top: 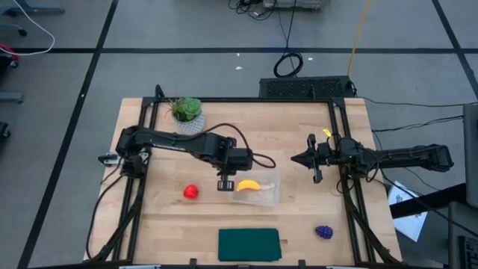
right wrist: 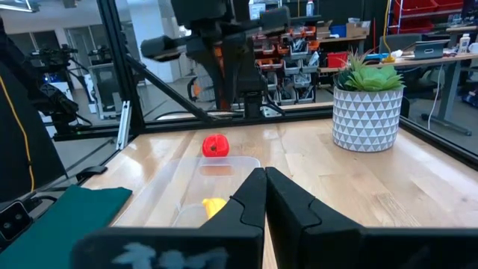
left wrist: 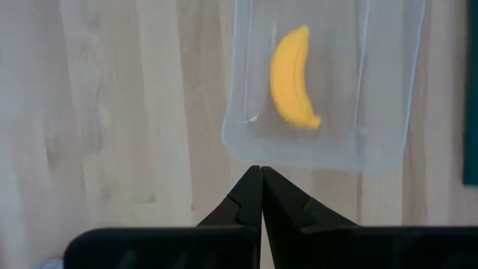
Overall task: Pick and placing Produce into tupperware
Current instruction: Put the grapes into the transparent bin
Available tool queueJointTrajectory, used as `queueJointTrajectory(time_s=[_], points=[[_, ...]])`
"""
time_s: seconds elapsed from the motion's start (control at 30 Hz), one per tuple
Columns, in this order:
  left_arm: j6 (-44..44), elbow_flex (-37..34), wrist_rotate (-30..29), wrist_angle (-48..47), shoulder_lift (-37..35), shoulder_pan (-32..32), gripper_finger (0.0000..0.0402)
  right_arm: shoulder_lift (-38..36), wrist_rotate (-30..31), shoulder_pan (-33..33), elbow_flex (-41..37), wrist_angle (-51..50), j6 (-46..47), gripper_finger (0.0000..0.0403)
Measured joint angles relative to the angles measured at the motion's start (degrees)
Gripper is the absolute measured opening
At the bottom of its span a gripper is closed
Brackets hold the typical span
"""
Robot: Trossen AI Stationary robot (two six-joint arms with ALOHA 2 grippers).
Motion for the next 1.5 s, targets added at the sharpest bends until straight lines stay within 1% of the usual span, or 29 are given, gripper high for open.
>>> queueJointTrajectory(time_s=[0.2,0.5,0.73,0.83,1.03,1.33,1.5], points=[[-0.4,0.0,-0.4,-2.6,-3.2,0.2,0.0003,0.0,0.0,0.0,0.0,0.0,0.0,0.0000],[0.4,0.0,0.1,-2.8,-13.5,0.2,0.0016,0.4,0.0,0.0,0.0,0.0,0.0,0.0000],[0.0,0.0,0.5,-2.6,-19.5,0.5,0.0004,0.4,0.0,0.0,0.0,0.3,0.0,0.0000],[0.6,0.0,1.0,-2.9,-20.2,0.5,0.0003,0.4,0.0,0.0,0.0,0.4,0.0,0.0000],[2.1,0.0,4.0,-3.8,-20.3,0.6,0.0020,0.4,0.0,0.0,0.0,0.4,0.0,0.0000],[1.9,0.0,4.1,-4.0,-20.3,1.6,0.0024,0.4,0.0,0.0,0.0,0.4,0.0,0.0000],[1.9,0.0,4.7,-6.5,-20.3,3.4,0.0024,0.4,0.0,0.0,0.0,0.4,0.0,0.0000]])
